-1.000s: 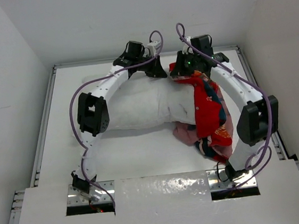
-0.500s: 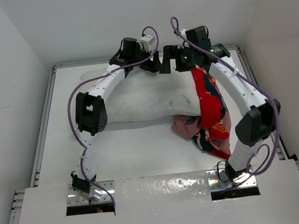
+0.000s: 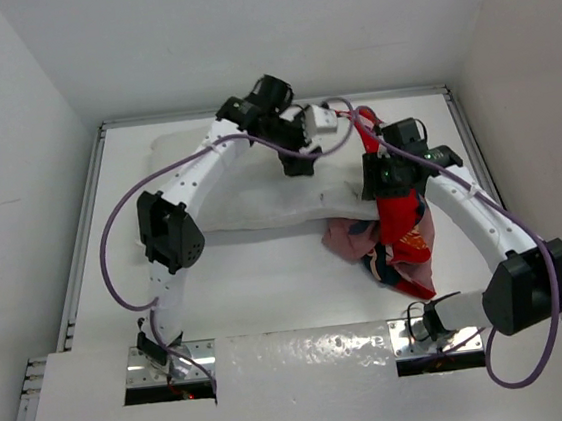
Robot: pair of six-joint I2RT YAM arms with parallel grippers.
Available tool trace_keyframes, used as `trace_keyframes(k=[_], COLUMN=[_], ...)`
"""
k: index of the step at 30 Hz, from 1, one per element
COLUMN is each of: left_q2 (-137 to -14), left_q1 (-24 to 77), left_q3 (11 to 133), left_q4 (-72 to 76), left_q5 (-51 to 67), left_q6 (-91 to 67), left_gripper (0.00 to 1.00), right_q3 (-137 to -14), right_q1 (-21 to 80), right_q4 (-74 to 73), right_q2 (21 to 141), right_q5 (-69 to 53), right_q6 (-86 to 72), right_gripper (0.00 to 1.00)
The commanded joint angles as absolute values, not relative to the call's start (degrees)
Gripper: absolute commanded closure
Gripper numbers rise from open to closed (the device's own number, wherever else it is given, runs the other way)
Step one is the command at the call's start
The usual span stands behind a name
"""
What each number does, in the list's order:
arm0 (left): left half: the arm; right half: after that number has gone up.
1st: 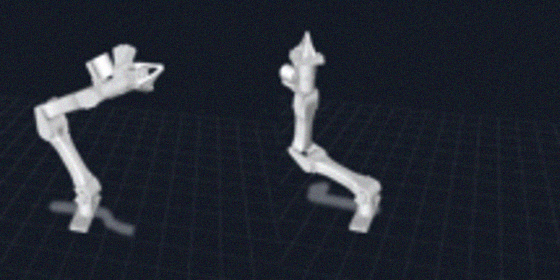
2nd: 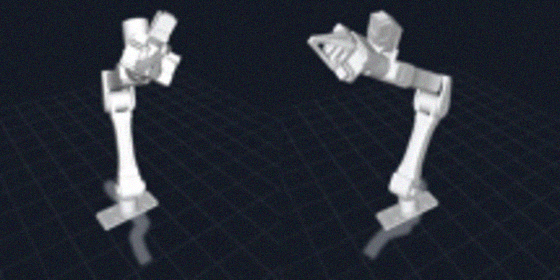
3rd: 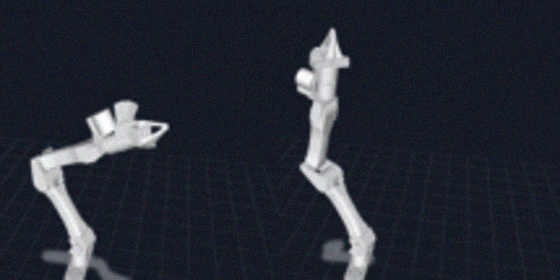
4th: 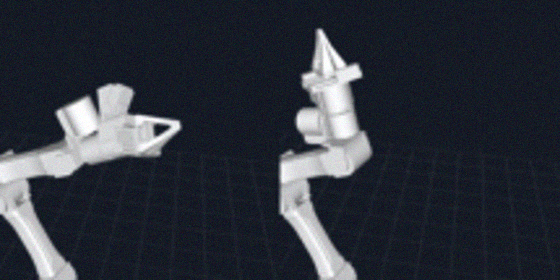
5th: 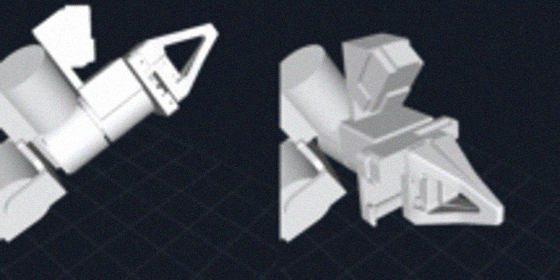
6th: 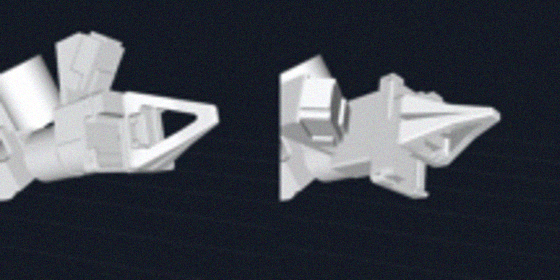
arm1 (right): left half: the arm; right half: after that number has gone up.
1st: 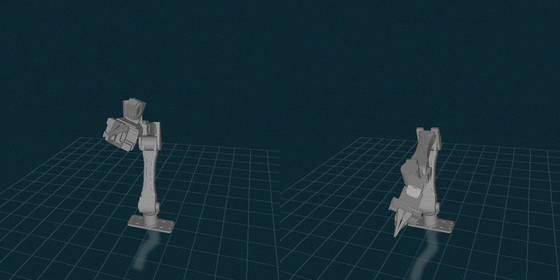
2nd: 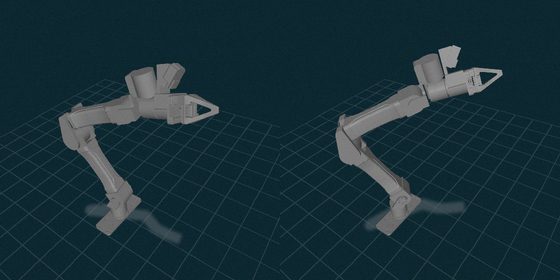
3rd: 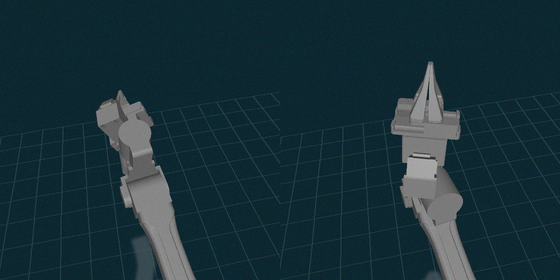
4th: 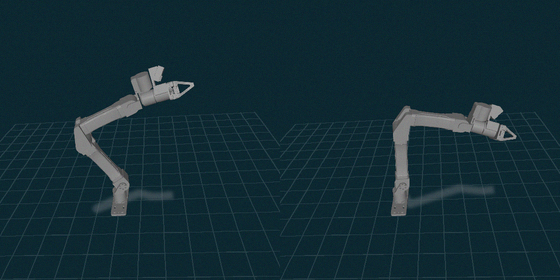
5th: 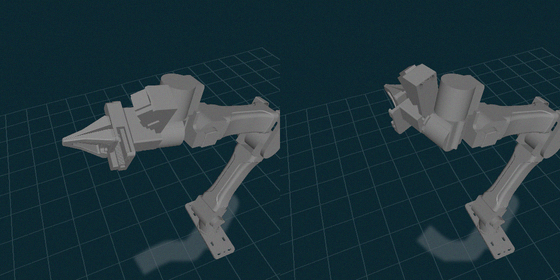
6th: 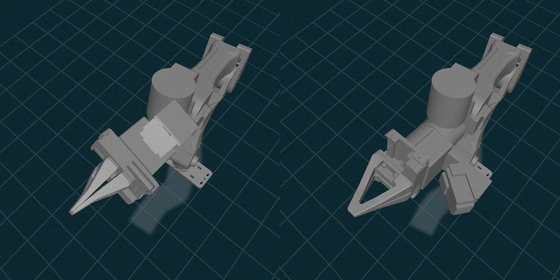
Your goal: Put the pillow into the pillowcase
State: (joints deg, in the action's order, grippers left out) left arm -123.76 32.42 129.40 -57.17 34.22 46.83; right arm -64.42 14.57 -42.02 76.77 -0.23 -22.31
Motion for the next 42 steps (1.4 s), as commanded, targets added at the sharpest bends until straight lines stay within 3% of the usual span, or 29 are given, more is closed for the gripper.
trace_keyframes(k=[1, 6, 8, 11, 12, 14, 15, 16, 17, 18, 19, 26, 31, 39, 42], left_q2=[-122.5, -122.6, -122.8, -123.5, -123.7, -123.7, -123.8, -123.8, -124.0, -124.2, -124.3, -124.5, -123.2, -120.4, -120.1], left_q1=[36.3, 39.5, 39.7, 39.9, 39.9, 39.9, 39.9, 39.9, 39.9, 39.9, 39.9, 36.1, 30.4, 28.4, 29.6], left_q3=[125.3, 119.4, 114.6, 109.8, 109.0, 106.7, 106.3, 105.8, 105.6, 105.6, 105.6, 109.9, 115.3, 121.5, 121.3], left_q4=[-68.1, -60.2, -51.8, -43.1, -41.7, -39.0, -38.5, -38.2, -38.0, -37.8, -37.5, -33.2, -27.4, -21.4, -22.7], left_q5=[35.3, 30.4, 25.6, 20.0, 19.1, 18.0, 18.2, 18.5, 19.3, 19.7, 20.0, 27.5, 35.7, 42.0, 46.4], left_q6=[56.8, 53.5, 50.8, 45.6, 44.8, 42.5, 41.8, 41.1, 40.6, 39.0, 38.0, 21.0, 5.5, -3.7, -2.7], left_gripper=[0.22, 0.13, 0.13, 0.21, 0.34, 0.48, 0.61, 0.68, 0.76, 0.95, 1.00, 1.00, 1.00, 1.00, 1.00], right_q3=[-59.6, -53.5, -51.6, -50.8, -51.1, -51.2, -51.0, -50.5, -50.3, -50.0, -49.8, -56.2, -61.7, -62.5, -64.6], right_q1=[14.2, 13.8, 13.9, 13.8, 13.9, 13.9, 13.9, 13.9, 13.9, 13.9, 13.8, 15.7, 25.3, 28.3, 28.0], right_q4=[-36.2, -31.0, -29.3, -27.8, -28.0, -28.7, -28.7, -28.2, -27.7, -27.0, -26.7, -32.2, -35.6, -22.4, -18.9], right_q2=[73.7, 71.8, 72.0, 73.7, 74.2, 74.6, 74.6, 74.5, 74.6, 74.9, 75.1, 73.3, 67.6, 66.6, 67.5], right_q5=[1.5, 2.4, 3.4, 5.0, 6.3, 8.1, 8.9, 9.5, 9.4, 9.0, 8.0, 2.6, 1.2, -11.3, -8.4], right_q6=[-22.7, -20.7, -19.5, -17.7, -17.3, -16.3, -15.7, -15.4, -14.7, -14.3, -14.1, -13.8, -16.7, -28.9, -29.4], right_gripper=[0.51, 0.56, 0.58, 0.68, 0.68, 0.69, 0.71, 0.75, 0.85, 0.92, 0.99, 1.00, 1.00, 1.00, 1.00])
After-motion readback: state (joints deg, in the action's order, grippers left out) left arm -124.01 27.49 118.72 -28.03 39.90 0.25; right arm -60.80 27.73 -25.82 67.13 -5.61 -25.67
